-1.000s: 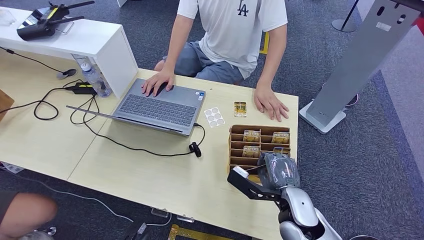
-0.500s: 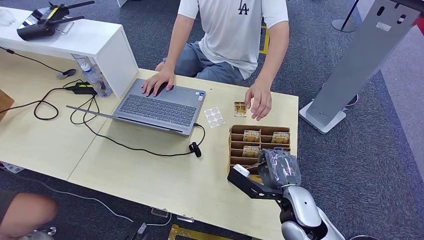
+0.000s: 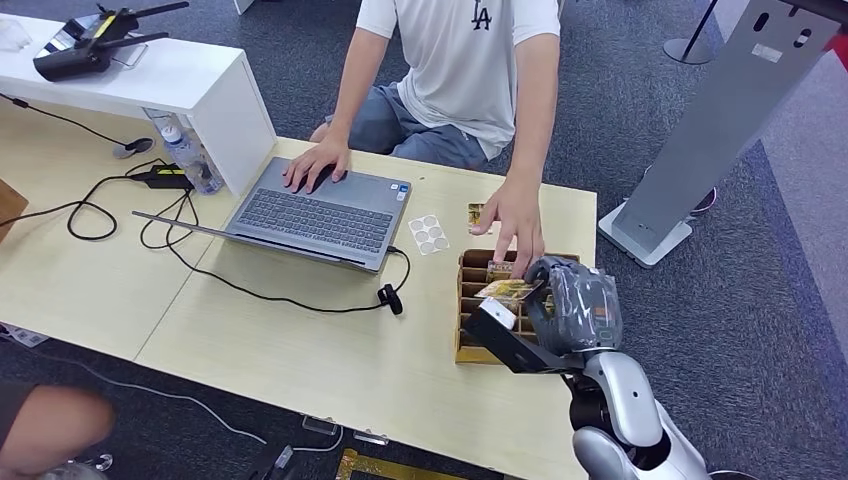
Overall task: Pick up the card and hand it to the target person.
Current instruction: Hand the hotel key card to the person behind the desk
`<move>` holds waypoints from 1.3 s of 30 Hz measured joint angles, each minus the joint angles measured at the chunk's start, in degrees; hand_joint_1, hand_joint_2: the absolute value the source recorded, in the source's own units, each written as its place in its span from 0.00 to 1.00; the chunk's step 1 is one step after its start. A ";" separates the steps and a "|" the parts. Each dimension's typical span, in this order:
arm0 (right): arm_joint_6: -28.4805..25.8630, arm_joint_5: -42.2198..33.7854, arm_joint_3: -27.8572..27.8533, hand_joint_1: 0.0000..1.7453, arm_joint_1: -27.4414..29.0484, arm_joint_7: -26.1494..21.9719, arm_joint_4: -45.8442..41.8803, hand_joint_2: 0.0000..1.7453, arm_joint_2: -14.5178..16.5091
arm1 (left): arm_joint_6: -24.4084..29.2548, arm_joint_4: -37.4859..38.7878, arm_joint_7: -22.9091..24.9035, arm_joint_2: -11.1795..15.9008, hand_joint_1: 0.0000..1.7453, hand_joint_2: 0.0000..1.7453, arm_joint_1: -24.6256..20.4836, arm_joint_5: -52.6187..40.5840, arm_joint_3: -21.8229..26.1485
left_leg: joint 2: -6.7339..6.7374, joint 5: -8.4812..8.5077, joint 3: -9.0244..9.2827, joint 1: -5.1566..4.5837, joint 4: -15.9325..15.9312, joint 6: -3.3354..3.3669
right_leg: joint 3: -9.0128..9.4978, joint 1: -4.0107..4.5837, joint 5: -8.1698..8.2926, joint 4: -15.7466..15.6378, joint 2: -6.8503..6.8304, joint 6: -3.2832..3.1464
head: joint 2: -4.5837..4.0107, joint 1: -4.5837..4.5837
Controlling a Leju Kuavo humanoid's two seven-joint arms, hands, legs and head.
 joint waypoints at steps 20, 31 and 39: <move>-16.80 5.95 -3.17 0.00 0.45 -4.15 1.16 1.00 1.71 | -0.79 0.00 -0.36 -0.50 0.00 0.00 -0.03 -2.04 -0.13 | -0.01 0.00 -0.01 0.00 0.00 0.00 | 0.00 0.00 0.00 0.00 0.00 0.00 | 0.00 -0.01; -15.91 -33.19 -5.51 0.00 3.46 -19.04 3.61 1.00 2.46 | -0.08 0.00 -0.03 -0.51 0.00 0.00 -0.02 -0.86 -0.08 | -0.01 0.00 -0.02 0.00 0.00 0.00 | -0.01 0.00 0.00 -0.01 -0.01 0.00 | 0.00 0.00; -12.38 -52.21 -9.33 0.00 8.24 -23.46 3.64 1.00 1.27 | 0.42 0.00 0.64 -0.45 0.00 0.00 0.02 0.03 -0.04 | -0.01 0.00 -0.02 0.00 0.00 0.00 | -0.02 0.00 0.00 -0.02 -0.01 0.00 | 0.00 0.01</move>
